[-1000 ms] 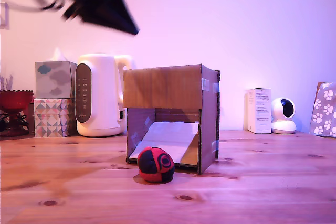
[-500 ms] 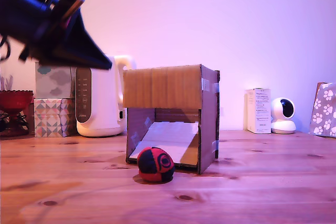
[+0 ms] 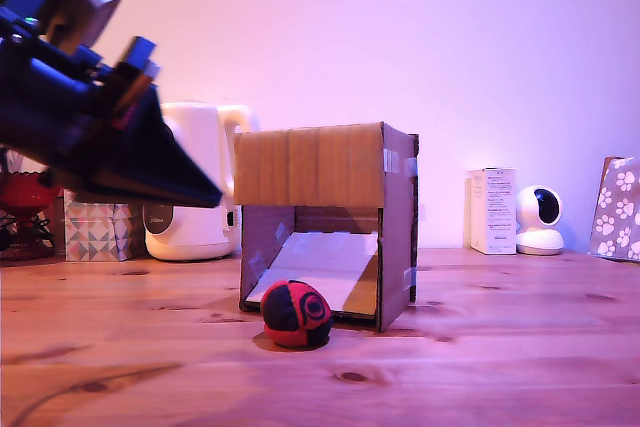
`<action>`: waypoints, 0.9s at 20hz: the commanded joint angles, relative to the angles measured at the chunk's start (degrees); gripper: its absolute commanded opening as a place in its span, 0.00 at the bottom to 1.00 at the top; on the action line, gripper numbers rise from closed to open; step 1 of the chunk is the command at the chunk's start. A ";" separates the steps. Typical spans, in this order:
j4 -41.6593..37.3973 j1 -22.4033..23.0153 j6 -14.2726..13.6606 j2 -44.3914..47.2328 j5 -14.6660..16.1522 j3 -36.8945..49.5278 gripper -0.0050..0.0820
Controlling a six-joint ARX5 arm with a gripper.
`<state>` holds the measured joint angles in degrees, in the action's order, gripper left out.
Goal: Drop the footbag into the cardboard dice tower
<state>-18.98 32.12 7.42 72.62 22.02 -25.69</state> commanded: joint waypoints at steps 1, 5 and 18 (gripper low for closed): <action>-2.93 1.20 0.33 3.50 0.02 0.94 0.03; -10.49 3.85 0.31 10.64 0.02 0.90 0.27; -16.50 4.70 -0.11 23.85 -8.22 -5.09 0.91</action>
<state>-34.76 36.71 7.44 95.42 13.85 -30.17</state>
